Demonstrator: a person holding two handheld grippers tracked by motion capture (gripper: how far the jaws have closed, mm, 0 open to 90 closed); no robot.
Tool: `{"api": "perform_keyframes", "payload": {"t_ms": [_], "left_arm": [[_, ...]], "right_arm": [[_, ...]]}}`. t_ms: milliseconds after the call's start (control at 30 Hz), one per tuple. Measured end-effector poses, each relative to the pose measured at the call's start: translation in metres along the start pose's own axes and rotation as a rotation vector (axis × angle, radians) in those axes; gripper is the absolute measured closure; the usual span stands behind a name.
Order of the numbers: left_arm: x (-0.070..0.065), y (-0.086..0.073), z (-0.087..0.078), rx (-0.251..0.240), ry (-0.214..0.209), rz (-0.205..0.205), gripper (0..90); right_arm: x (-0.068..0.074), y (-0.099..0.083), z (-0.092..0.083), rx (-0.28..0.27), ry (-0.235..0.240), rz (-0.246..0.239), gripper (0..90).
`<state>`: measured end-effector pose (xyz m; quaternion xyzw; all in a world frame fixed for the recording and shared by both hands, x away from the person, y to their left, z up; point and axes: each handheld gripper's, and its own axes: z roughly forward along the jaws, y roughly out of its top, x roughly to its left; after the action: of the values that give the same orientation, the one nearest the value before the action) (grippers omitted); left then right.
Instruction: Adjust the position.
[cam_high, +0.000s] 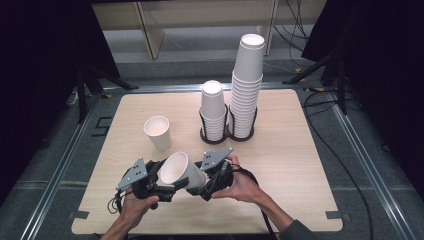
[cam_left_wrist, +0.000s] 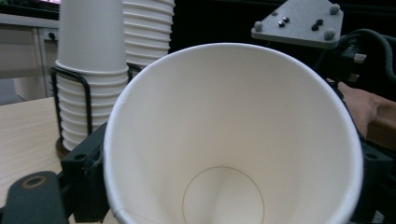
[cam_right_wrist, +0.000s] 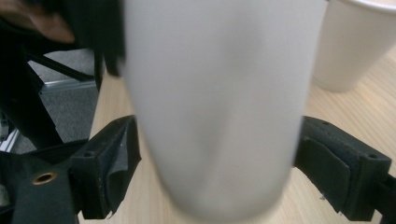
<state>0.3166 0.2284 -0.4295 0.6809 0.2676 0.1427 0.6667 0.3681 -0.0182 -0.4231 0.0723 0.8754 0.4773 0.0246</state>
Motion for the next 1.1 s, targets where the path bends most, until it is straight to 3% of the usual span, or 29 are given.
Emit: {"api": "perform_keyframes", "payload": {"t_ms": [100, 233, 333, 367, 500, 700, 833, 1100], "left_arm": [[0.006, 0.002, -0.004, 0.02, 0.064, 0.003, 12.5], [0.016, 0.004, -0.011, 0.071, 0.18, 0.074, 12.5], [0.026, 0.003, -0.015, 0.127, 0.254, 0.078, 12.4], [0.028, 0.003, -0.017, 0.144, 0.291, 0.093, 12.3], [0.04, 0.002, -0.022, 0.206, 0.392, 0.146, 12.3], [0.06, -0.002, -0.03, 0.256, 0.502, 0.101, 12.2], [0.074, -0.003, -0.035, 0.263, 0.559, 0.07, 12.1], [0.09, -0.006, -0.043, 0.302, 0.619, 0.039, 12.0]], "right_arm": [[-0.001, -0.005, -0.007, 0.02, -0.021, 0.012, 15.8], [-0.004, -0.011, -0.018, 0.024, -0.067, 0.027, 16.2], [-0.006, -0.015, -0.028, 0.034, -0.088, 0.036, 17.3], [-0.007, -0.017, -0.03, 0.036, -0.106, 0.024, 17.9], [-0.011, -0.027, -0.04, 0.056, -0.142, 0.062, 17.9], [-0.011, -0.039, -0.048, 0.07, -0.175, 0.072, 17.9], [-0.01, -0.043, -0.051, 0.083, -0.181, 0.075, 18.1], [-0.011, -0.052, -0.056, 0.097, -0.197, 0.093, 18.1]]}}
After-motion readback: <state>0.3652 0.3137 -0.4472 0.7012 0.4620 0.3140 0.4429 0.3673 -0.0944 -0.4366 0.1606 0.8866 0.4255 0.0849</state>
